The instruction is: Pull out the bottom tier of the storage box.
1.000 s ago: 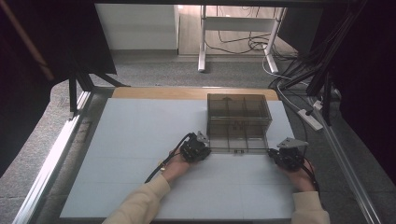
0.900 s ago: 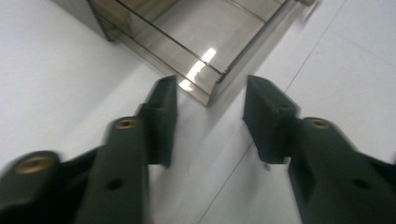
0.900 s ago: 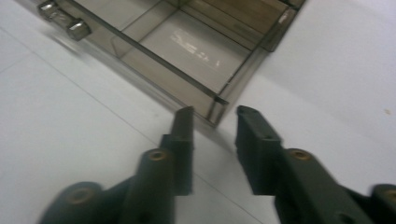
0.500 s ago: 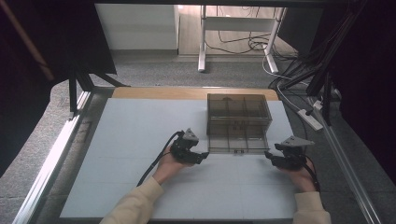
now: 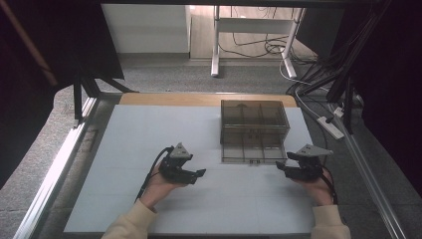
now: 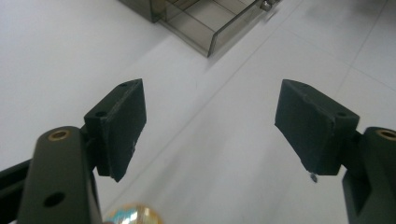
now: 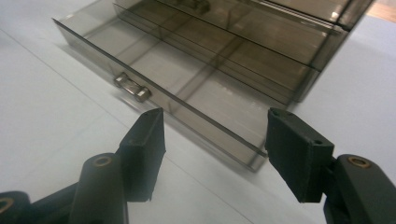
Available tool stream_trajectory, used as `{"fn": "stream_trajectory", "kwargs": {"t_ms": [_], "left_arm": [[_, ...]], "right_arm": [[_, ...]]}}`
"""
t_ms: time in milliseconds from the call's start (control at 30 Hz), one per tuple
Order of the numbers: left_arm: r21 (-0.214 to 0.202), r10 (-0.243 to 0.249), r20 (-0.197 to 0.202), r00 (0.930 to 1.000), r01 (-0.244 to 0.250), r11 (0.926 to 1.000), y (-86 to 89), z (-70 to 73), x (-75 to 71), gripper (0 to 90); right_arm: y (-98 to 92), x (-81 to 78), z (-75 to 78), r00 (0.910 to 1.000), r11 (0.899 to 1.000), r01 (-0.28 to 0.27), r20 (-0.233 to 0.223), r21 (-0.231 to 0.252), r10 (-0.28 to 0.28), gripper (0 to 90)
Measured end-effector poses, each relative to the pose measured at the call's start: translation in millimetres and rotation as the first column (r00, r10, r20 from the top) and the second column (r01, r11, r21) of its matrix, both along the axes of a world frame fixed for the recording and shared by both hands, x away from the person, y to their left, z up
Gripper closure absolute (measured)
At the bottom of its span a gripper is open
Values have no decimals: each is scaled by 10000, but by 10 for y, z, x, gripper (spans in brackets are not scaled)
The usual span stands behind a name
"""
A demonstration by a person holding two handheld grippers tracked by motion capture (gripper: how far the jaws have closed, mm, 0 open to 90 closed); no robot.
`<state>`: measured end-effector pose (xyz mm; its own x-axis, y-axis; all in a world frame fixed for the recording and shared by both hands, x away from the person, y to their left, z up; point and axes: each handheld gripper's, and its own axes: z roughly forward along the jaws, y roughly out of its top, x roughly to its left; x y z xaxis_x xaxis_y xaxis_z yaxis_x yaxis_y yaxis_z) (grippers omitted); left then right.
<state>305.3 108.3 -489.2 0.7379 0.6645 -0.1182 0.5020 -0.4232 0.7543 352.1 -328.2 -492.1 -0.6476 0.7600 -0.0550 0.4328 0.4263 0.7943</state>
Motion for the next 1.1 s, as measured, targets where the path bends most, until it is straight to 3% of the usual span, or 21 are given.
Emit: {"fn": "stream_trajectory", "kwargs": {"t_ms": [367,733,867,1100], "left_arm": [[-361,591,93,9982,-587,9976,386,-24,-256,233],[-241,1152,-88,9933,-1154,9930,824,-181,-522,198],[-280,1287,-165,9915,-1291,9912,913,-211,-570,192],[-129,1453,-168,9893,-1455,9893,1004,-249,-663,183]], "right_arm": [[171,-30,26,9993,9993,-372,55,-43,373,376],[358,-35,53,9964,9962,-851,-12,-163,851,366],[399,-54,88,9945,9945,-1042,34,83,1042,364],[560,-47,78,9881,9881,-1539,-48,-40,1539,344]]}}
